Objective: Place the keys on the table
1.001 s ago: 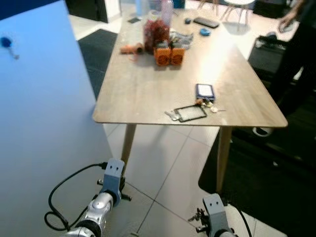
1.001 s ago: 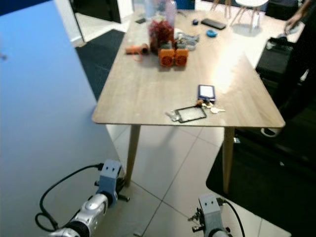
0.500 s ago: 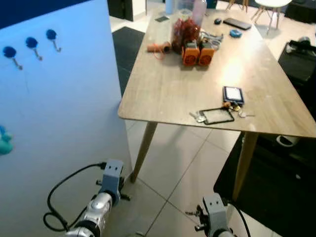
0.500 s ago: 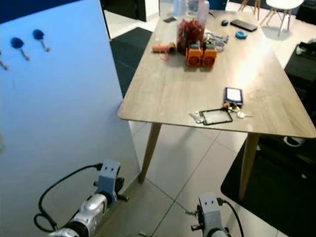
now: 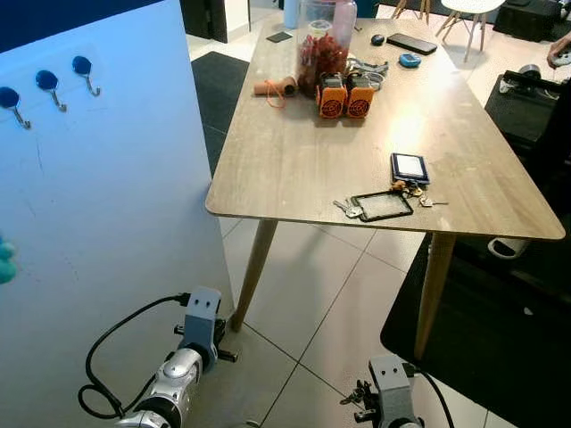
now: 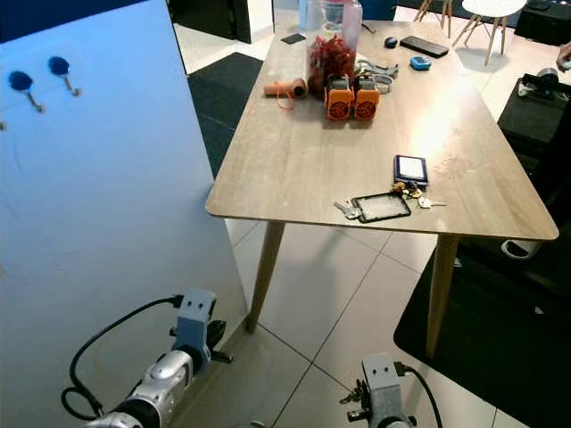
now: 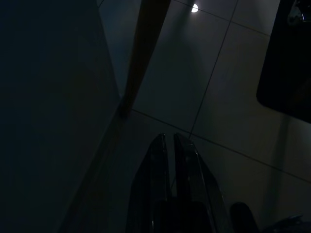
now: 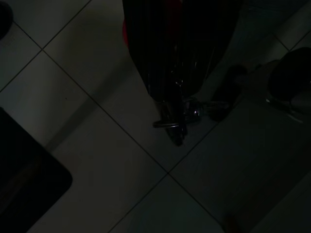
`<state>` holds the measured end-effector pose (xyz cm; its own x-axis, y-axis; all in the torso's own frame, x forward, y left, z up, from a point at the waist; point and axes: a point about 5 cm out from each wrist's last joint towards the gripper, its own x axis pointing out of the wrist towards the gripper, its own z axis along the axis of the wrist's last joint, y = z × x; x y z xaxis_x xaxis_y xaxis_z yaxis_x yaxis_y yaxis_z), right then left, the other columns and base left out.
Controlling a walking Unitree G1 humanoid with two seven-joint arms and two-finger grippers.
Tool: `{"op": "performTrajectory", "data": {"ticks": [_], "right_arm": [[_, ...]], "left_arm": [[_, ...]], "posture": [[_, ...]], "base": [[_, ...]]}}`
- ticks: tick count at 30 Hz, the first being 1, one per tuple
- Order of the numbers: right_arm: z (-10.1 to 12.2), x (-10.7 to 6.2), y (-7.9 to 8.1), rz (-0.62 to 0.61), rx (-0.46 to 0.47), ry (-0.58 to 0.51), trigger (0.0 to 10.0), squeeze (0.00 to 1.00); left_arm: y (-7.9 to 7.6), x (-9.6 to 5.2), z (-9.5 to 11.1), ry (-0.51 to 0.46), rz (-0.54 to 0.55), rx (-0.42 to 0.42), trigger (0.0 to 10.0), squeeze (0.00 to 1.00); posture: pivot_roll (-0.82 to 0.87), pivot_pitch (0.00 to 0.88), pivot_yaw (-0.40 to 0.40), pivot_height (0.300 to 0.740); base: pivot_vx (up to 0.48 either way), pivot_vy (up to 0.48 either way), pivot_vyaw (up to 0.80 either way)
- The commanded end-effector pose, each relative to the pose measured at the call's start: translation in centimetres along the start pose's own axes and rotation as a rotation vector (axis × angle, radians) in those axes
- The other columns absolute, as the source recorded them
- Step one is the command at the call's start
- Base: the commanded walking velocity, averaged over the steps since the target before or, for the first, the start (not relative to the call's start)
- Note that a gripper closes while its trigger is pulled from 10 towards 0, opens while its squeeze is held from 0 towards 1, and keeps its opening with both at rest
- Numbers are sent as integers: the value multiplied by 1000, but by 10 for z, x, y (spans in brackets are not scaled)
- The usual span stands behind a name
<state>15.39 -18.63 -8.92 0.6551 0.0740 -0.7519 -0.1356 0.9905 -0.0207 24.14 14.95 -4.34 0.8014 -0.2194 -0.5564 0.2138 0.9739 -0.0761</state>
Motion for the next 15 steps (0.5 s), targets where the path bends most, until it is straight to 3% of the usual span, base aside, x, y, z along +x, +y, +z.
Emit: {"op": "performTrajectory", "data": {"ticks": [1,10,15], "right_arm": [[-1,0,1,3,10,6,10000,0],[-2,0,1,6,11,13,10000,0],[-3,0,1,6,12,16,10000,0]], "left_arm": [[0,-1,-3,2,-1,-8,10000,0],[0,-2,-2,-7,-3,-12,10000,0],[1,-2,0,-35,4,-10,10000,0]], "posture": [[20,51,-5,740],[19,55,-6,740],[19,56,-5,740]], "base": [[334,0,0],[321,0,0],[0,0,0]]}}
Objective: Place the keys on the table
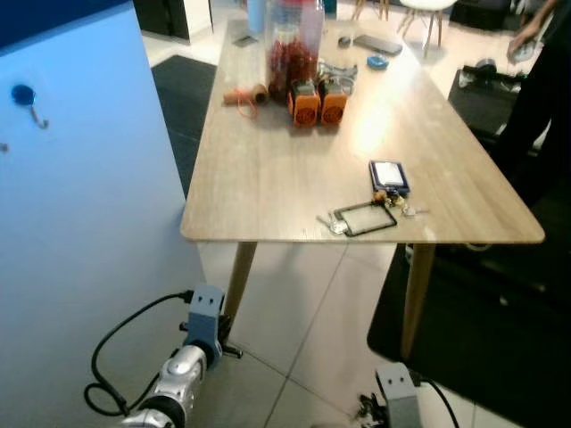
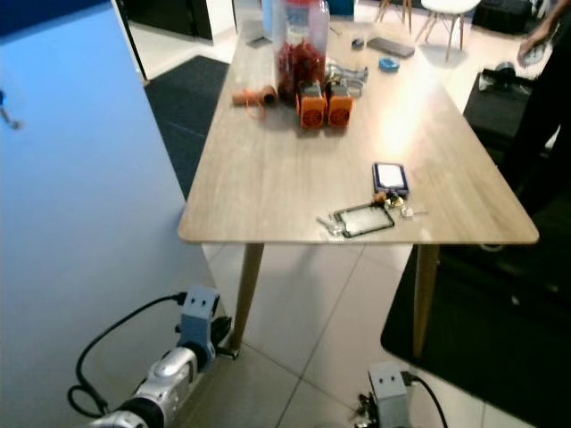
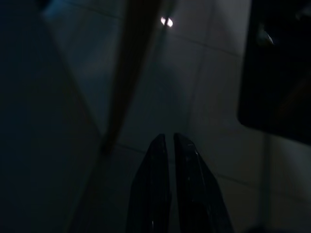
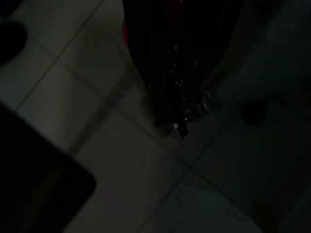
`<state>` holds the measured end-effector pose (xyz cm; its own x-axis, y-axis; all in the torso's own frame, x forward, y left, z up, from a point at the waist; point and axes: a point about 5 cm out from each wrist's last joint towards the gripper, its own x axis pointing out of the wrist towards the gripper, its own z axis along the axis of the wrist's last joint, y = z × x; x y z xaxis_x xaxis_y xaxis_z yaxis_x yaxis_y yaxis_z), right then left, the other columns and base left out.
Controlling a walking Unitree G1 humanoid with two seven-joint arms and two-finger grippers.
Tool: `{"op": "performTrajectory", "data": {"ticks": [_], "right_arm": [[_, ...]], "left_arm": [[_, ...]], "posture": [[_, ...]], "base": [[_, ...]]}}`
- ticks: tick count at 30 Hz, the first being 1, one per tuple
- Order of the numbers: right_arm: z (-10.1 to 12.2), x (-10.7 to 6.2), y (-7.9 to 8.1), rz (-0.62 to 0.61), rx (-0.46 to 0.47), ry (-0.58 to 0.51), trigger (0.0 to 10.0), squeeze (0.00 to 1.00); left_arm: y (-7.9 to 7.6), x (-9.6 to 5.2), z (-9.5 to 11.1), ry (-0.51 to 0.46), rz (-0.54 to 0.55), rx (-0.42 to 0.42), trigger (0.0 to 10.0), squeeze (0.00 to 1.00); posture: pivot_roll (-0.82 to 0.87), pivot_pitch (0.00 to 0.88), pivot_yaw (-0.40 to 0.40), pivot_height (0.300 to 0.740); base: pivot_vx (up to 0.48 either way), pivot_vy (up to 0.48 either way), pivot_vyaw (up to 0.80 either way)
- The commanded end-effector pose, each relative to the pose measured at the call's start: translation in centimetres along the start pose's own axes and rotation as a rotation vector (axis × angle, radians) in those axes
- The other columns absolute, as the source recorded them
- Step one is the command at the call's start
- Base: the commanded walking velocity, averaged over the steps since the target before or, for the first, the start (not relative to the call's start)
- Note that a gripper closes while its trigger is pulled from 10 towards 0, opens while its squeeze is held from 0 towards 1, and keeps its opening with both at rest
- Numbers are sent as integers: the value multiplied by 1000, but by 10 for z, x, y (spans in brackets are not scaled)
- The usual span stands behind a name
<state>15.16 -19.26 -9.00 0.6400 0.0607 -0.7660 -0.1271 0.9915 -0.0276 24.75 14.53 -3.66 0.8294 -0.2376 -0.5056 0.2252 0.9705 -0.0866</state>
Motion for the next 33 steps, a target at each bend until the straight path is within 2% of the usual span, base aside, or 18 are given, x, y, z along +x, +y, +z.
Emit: {"op": "performTrajectory", "data": {"ticks": [1,11,33], "right_arm": [[0,1,7,18,11,-6,10000,0],[-2,0,9,26,9,-3,10000,0],[-5,0,9,27,0,13,10000,0]], "left_arm": [[5,-5,-10,24,20,-7,10000,0],[6,-7,-11,27,13,-13,10000,0],[5,-7,-11,28,1,-8,10000,0]], "posture": [[20,57,-4,740],[22,57,-5,740],[23,35,-3,740]], "base": [[0,0,0],[0,-28,0],[0,-391,0]]}}
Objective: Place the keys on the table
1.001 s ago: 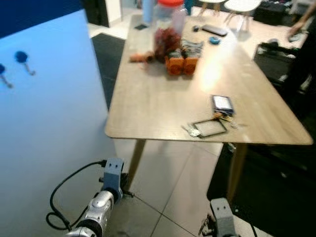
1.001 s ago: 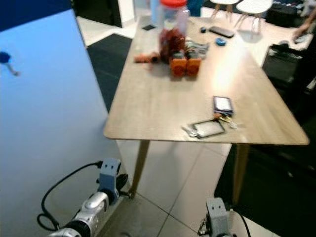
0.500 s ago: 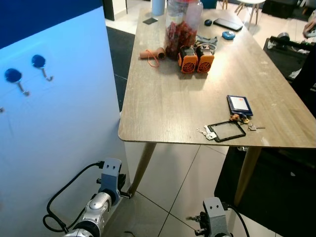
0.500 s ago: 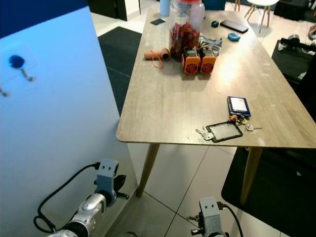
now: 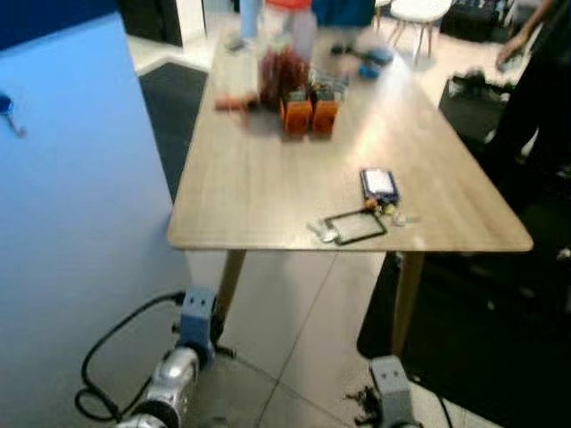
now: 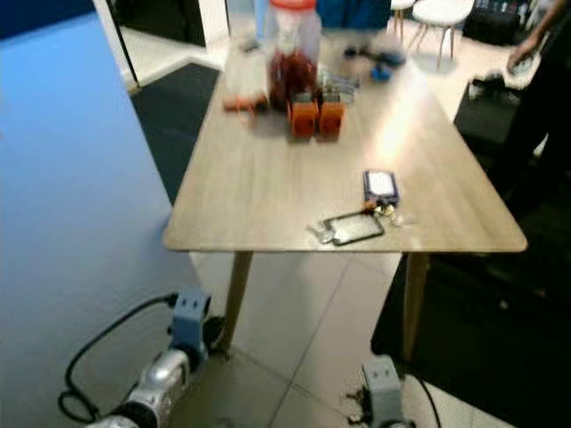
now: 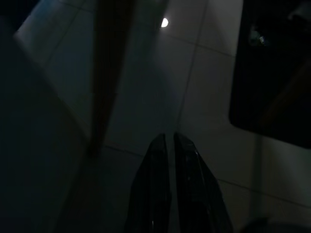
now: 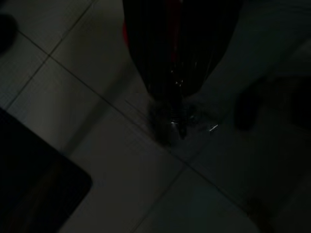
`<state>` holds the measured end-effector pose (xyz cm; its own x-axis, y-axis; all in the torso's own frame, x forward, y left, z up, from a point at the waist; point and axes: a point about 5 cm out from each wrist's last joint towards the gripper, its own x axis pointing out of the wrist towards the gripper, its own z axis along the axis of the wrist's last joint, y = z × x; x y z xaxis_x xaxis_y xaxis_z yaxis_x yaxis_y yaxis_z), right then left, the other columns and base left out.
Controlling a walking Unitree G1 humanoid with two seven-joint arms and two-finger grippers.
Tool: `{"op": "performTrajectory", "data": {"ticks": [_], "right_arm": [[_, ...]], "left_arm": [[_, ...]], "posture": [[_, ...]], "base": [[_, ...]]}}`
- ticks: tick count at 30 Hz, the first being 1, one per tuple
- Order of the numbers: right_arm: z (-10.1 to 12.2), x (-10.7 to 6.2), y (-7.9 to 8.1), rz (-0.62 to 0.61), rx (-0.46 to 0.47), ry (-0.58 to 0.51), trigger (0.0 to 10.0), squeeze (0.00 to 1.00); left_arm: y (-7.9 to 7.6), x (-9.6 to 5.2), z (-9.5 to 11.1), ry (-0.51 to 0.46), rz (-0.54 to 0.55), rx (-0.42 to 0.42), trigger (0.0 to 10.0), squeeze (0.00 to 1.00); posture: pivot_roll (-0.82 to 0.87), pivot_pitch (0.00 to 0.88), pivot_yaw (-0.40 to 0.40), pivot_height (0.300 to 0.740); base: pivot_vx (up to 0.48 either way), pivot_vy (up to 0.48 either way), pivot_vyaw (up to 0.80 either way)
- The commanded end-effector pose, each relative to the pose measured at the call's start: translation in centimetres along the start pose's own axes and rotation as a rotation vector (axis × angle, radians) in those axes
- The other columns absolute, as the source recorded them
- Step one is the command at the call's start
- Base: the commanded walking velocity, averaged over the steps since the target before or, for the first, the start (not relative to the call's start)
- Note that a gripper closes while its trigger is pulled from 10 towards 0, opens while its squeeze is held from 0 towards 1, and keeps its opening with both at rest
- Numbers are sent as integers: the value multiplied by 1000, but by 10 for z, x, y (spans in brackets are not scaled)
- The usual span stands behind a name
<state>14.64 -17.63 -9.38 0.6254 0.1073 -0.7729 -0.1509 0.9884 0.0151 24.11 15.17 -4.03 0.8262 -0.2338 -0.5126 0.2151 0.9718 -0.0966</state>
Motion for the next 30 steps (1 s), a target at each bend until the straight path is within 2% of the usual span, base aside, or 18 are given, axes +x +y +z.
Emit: {"op": "performTrajectory", "data": {"ticks": [1,4,12,16,22,30], "right_arm": [[0,-1,-8,-22,-9,3,10000,0],[-1,-2,-8,-25,-9,6,10000,0],[-7,-4,-14,-69,32,21,10000,0],[-14,-10,-25,-130,79,30,10000,0],[-21,-16,-39,-174,94,41,10000,0],[-22,-19,-46,-192,100,40,10000,0]], "left_arm": [[0,-2,-5,20,-2,6,10000,0],[0,-1,-4,20,4,13,10000,0],[3,-1,-3,30,27,11,10000,0],[3,0,-2,28,27,26,10000,0],[2,0,-2,27,25,41,10000,0],[-1,1,-2,36,21,65,10000,0]], "posture": [[23,35,-3,740],[21,31,-2,740],[17,28,9,740],[18,28,13,740],[18,28,13,740],[10,31,13,740]], "base": [[0,-442,0],[0,-344,0],[0,0,0],[0,0,0],[0,0,0],[0,0,0]]}}
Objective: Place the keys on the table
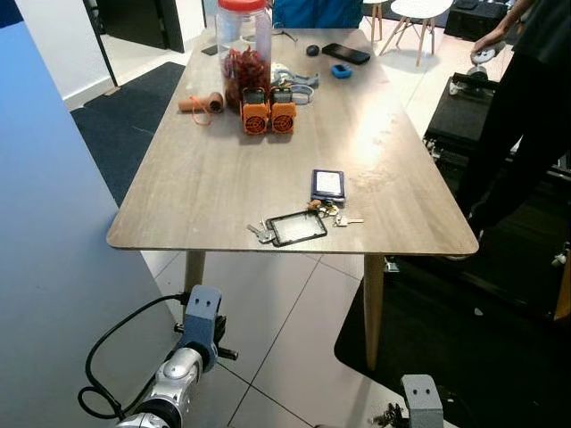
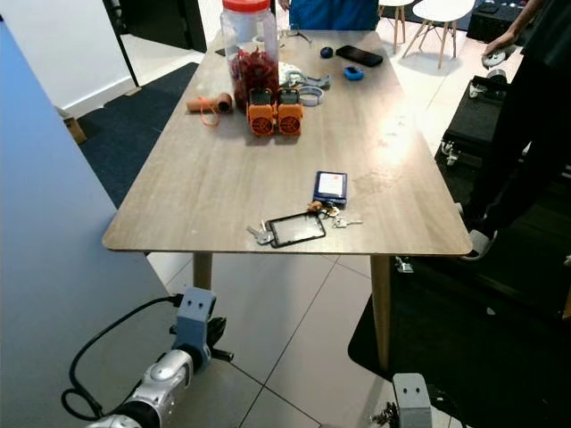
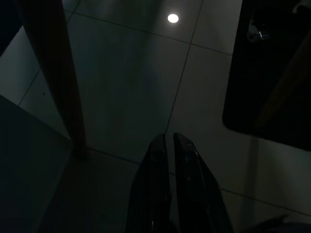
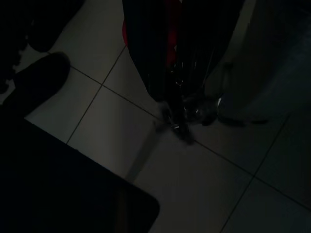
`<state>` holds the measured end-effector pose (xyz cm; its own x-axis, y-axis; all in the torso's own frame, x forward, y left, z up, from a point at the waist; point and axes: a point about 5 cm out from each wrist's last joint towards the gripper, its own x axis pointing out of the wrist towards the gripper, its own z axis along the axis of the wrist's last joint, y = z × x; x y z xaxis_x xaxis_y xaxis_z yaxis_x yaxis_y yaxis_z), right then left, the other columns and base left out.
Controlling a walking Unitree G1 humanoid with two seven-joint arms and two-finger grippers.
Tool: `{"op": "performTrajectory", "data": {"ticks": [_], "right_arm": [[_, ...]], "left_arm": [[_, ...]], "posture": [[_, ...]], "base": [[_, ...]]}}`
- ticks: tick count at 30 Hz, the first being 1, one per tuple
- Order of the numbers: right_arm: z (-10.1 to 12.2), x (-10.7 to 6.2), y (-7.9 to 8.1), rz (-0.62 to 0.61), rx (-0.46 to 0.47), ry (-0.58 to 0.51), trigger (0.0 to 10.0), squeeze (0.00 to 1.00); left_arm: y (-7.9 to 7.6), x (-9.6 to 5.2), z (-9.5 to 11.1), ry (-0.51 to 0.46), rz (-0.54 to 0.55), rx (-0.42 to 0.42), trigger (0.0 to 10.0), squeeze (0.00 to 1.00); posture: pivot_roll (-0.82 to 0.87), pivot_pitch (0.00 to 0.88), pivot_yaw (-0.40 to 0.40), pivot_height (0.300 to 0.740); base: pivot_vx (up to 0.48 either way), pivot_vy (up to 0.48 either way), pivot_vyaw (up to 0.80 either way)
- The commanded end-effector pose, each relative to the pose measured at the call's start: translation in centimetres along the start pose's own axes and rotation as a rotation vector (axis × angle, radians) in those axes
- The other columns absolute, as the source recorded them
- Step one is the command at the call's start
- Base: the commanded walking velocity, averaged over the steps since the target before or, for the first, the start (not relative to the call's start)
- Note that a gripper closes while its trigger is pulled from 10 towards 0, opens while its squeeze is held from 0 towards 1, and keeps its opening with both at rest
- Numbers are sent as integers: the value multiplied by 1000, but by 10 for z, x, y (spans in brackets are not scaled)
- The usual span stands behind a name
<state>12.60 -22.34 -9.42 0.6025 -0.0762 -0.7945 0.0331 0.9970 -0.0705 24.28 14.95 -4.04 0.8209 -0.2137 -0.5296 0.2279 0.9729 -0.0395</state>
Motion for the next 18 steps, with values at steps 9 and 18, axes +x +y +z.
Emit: {"op": "performTrajectory", "data": {"ticks": [9,18], "right_arm": [[3,-3,-20,-135,130,-44,10000,0],[27,-35,-123,-660,336,-245,10000,0]], "left_arm": [[1,-1,-3,22,10,10,10000,0],[9,-4,-6,36,31,43,10000,0]], "posture": [[4,38,19,740],[16,58,32,740]], "base": [[0,0,0],[0,0,0]]}}
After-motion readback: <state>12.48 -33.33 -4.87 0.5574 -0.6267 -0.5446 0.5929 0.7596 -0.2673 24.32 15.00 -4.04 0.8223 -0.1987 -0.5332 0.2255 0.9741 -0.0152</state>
